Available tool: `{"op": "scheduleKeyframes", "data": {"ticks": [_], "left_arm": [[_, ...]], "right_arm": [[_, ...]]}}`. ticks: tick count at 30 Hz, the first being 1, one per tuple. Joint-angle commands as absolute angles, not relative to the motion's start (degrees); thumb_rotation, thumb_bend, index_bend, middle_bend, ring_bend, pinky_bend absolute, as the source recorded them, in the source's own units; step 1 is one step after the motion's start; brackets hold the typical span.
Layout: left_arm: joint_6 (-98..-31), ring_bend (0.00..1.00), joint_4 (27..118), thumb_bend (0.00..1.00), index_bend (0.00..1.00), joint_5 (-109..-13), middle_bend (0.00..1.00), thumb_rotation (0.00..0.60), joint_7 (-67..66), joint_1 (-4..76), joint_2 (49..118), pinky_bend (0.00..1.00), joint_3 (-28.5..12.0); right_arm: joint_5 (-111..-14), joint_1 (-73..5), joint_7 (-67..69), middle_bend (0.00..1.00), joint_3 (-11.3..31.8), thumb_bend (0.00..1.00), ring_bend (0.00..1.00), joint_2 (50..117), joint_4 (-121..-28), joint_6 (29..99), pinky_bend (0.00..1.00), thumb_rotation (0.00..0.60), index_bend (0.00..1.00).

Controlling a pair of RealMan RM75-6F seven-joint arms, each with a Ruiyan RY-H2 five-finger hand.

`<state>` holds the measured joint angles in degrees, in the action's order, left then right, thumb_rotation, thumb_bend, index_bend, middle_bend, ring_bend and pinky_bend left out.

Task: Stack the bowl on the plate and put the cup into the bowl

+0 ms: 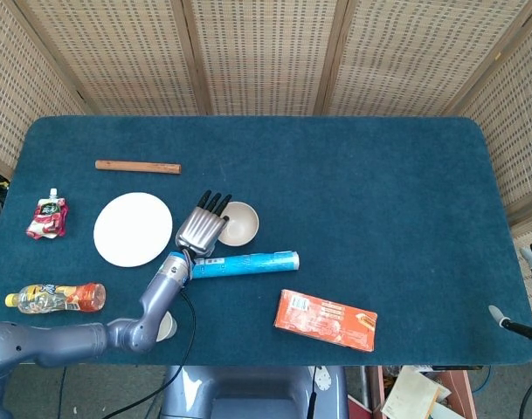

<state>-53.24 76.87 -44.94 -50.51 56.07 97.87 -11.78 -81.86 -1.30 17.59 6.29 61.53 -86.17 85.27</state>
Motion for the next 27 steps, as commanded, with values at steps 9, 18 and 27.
{"op": "scheduleKeyframes", "data": {"ticks": [9,18,27], "left_arm": [[-52.6,0.0,71.7,0.31,0.51,-42.9,0.0,0.6,-50.8,58.8,101.7,0.0,-11.8],[-55.3,0.0,70.8,0.43,0.59,-47.1,0.0,0.6,-49.0,58.9,102.2,0.0,-11.2],[-60.1,0.0,77.6,0.43,0.61,-51.9,0.0,0.6,-46.0,55.4,96.1,0.0,-10.1]], "right_arm": [[-81.8,-0.8,20.0,0.0,6.6,0.17,0.0,61.1,-85.6,85.9,0.0,0.6,0.0],[-82.1,-0.5,21.1,0.0,6.6,0.17,0.0,60.9,-85.5,86.3,0.0,0.6,0.0],[-83.0,-0.3,20.0,0.0,6.4,0.17,0.0,60.8,-86.4,87.2,0.0,0.6,0.0]]}}
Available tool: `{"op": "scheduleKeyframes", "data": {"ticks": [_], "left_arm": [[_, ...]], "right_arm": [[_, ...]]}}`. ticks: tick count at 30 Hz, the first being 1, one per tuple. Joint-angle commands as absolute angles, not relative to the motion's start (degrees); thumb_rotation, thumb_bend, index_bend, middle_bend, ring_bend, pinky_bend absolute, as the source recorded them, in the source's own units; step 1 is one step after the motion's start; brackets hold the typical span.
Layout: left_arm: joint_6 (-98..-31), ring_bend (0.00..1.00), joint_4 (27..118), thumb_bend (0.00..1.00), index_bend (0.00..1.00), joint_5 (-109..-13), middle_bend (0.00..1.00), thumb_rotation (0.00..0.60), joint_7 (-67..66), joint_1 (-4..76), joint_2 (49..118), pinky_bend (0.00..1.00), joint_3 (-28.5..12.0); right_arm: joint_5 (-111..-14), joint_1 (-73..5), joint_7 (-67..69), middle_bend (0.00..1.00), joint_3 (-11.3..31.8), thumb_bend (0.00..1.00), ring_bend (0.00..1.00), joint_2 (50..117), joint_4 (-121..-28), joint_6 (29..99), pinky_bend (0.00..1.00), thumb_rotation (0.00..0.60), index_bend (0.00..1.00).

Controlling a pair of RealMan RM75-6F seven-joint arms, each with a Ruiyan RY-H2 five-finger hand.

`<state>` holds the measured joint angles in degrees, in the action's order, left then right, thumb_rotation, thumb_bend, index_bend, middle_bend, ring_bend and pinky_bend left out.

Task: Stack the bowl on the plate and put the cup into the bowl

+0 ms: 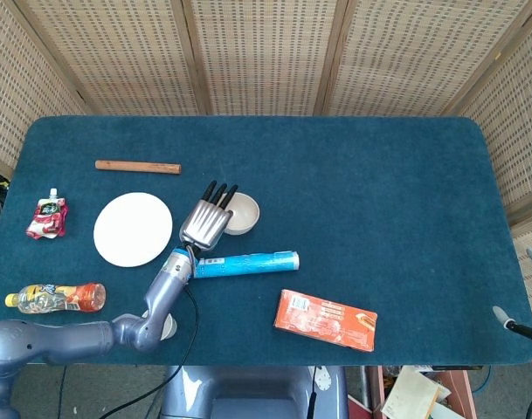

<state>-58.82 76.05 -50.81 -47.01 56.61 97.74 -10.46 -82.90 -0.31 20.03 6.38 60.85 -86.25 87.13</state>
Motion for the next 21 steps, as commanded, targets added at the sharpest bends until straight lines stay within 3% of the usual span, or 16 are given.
{"op": "scheduleKeyframes", "data": {"ticks": [1,11,21], "left_arm": [[-60.6,0.0,78.5,0.43,0.61,-52.3,0.0,0.6,-45.6,54.9,95.3,0.0,-9.9],[-65.8,0.0,83.9,0.43,0.61,-57.9,0.0,0.6,-38.3,46.9,85.2,0.0,-5.9],[-67.0,0.0,79.3,0.43,0.61,-60.9,0.0,0.6,-26.6,38.4,79.6,0.0,-2.3]], "right_arm": [[-83.0,-0.2,19.9,0.0,6.3,0.17,0.0,60.8,-86.4,87.3,0.0,0.6,0.0],[-82.9,0.6,19.5,0.0,6.4,0.17,0.0,60.3,-87.3,88.5,0.0,0.6,0.0],[-83.1,0.9,18.1,0.0,6.4,0.17,0.0,60.1,-88.2,89.1,0.0,0.6,0.0]]}}
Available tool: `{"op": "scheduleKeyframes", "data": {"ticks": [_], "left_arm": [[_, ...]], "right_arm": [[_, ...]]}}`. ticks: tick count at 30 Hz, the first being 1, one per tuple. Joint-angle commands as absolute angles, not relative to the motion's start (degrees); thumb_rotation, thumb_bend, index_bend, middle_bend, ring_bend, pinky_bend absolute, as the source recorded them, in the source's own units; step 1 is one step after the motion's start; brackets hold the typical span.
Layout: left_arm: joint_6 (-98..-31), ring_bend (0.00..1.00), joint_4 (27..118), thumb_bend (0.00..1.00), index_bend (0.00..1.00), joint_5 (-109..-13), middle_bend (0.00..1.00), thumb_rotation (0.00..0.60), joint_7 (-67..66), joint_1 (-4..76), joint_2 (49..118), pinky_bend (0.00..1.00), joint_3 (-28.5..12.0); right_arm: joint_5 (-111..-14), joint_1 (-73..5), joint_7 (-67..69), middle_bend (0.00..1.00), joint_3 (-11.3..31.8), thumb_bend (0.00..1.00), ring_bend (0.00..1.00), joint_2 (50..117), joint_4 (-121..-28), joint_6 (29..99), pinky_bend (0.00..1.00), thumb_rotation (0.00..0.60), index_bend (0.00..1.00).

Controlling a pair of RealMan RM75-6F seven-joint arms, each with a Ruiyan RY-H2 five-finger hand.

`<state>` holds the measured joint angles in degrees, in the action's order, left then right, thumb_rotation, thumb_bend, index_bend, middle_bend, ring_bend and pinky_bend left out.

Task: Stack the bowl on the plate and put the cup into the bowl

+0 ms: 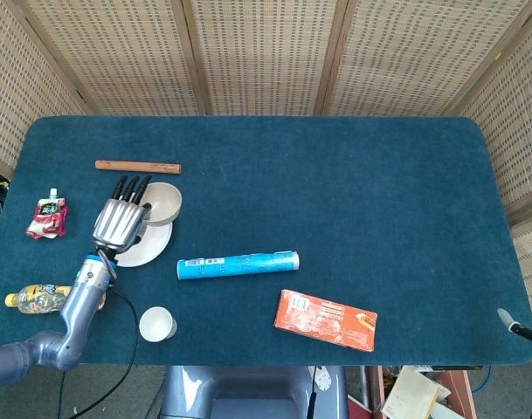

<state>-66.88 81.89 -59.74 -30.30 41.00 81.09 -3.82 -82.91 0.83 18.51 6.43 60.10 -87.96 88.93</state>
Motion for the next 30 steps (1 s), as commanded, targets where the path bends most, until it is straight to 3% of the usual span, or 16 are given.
{"op": "scheduleKeyframes", "data": {"ticks": [1,11,30], "left_arm": [[-66.9,0.0,78.9,0.43,0.61,-61.2,0.0,0.6,-25.9,38.0,79.6,0.0,-2.1],[-64.1,0.0,72.0,0.43,0.61,-63.0,0.0,0.6,-21.9,35.5,82.3,0.0,-1.7],[-60.6,0.0,68.1,0.43,0.61,-62.7,0.0,0.6,-25.3,34.9,85.5,0.0,-3.5]], "right_arm": [[-83.1,0.9,18.0,0.0,6.4,0.17,0.0,60.1,-88.3,89.2,0.0,0.6,0.0],[-83.1,1.0,17.5,0.0,6.5,0.17,0.0,60.1,-88.7,89.3,0.0,0.6,0.0],[-83.6,1.2,17.4,0.0,6.5,0.17,0.0,60.1,-88.7,89.9,0.0,0.6,0.0]]}}
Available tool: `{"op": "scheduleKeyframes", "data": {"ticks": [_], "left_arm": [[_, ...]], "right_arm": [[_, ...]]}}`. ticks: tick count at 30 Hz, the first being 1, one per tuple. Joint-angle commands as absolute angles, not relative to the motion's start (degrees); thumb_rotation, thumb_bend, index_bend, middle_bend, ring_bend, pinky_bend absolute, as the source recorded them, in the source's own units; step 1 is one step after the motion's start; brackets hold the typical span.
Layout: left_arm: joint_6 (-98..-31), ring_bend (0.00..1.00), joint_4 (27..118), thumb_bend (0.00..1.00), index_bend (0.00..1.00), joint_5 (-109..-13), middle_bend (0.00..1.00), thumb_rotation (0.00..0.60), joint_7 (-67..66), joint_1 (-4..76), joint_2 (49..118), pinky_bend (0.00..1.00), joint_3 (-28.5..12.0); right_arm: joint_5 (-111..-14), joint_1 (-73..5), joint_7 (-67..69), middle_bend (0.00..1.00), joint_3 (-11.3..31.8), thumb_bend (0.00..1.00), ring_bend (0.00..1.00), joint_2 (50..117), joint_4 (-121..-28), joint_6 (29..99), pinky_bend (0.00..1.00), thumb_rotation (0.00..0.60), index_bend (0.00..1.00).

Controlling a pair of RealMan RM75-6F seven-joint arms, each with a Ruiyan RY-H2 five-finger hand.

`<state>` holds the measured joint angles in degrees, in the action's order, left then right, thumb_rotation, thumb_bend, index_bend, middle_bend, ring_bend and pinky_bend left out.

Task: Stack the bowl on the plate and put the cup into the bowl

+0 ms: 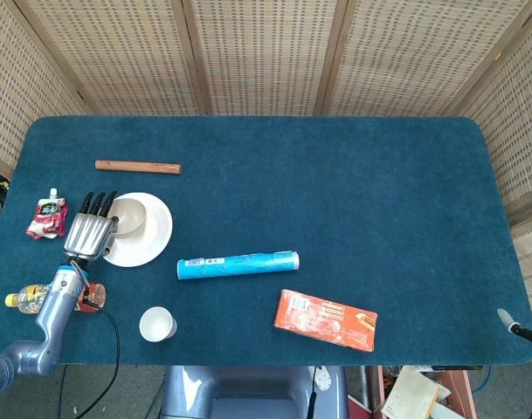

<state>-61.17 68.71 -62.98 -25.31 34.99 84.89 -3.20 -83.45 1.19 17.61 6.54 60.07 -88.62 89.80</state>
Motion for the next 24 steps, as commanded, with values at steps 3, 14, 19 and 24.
{"op": "scheduleKeyframes", "data": {"ticks": [3,14,19,24], "left_arm": [[-60.5,0.0,67.5,0.43,0.61,-63.2,0.0,0.6,-25.6,34.9,86.1,0.0,-3.6],[-59.4,0.0,67.3,0.43,0.59,-63.5,0.0,0.6,-26.8,34.9,86.7,0.0,-4.4],[-58.3,0.0,68.7,0.23,0.37,-61.7,0.0,0.6,-29.0,34.7,85.8,0.0,-4.8],[-58.5,0.0,70.7,0.15,0.24,-61.0,0.0,0.6,-29.6,34.4,84.5,0.0,-5.3]], "right_arm": [[-83.7,1.2,17.3,0.0,6.5,0.17,0.0,60.2,-88.8,89.9,0.0,0.6,0.0],[-83.6,1.3,17.4,0.0,6.5,0.17,0.0,60.2,-88.7,90.0,0.0,0.6,0.0],[-83.6,1.3,17.6,0.0,6.6,0.17,0.0,60.2,-88.6,90.1,0.0,0.6,0.0],[-83.8,1.3,17.6,0.0,6.5,0.17,0.0,60.2,-88.7,90.2,0.0,0.6,0.0]]}}
